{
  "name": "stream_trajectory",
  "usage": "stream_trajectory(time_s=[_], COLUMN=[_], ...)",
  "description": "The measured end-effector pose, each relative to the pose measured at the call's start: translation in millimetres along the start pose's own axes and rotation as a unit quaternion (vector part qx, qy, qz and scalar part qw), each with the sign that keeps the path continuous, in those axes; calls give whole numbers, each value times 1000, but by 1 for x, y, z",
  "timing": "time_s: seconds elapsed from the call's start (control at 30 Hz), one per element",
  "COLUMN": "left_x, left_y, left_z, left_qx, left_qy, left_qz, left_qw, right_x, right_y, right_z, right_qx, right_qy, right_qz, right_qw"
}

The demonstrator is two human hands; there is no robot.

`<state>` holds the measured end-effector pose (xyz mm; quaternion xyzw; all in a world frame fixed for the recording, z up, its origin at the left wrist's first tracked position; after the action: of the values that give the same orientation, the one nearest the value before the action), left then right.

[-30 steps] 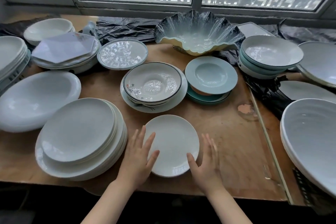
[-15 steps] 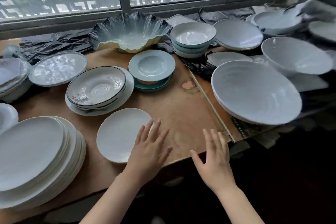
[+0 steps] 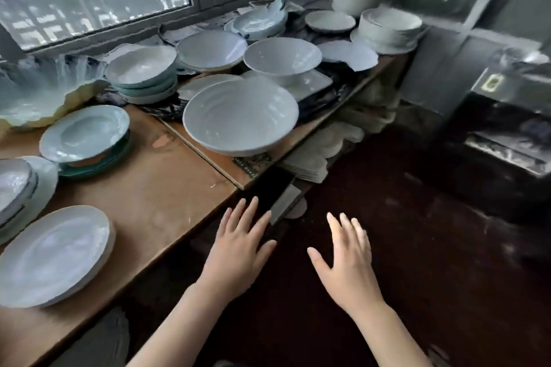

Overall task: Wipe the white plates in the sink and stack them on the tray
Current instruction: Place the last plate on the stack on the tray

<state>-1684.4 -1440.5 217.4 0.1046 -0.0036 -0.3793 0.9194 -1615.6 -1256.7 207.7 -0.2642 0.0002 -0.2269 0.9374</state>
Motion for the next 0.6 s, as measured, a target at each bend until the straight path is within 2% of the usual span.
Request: stream_trajectory(time_s=[0.33, 0.6], left_x=[-57, -79], left_y=[249, 449], left_z=[-55, -102], left_qx=[43, 63], left_qy=[-37, -74], left_qz=[-164, -327], left_qw=[985, 940], right_x=[116, 243], right_y=[247, 402], right_z=[118, 187], right_qx=[-17, -40], right_qy=[90, 158], right_qz=[-195, -370], right_qw=[976, 915])
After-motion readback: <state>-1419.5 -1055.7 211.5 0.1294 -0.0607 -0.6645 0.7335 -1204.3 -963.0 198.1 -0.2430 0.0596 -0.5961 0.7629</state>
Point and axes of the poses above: each hand's wrist, its own x-axis away from the middle knuckle, its own z-axis out of the back of the hand, y = z × x, the point moved 10 cm from there along -x, towards the middle knuckle, and after that the axes turned 13 degrees about -z, right-handed, at the moved point
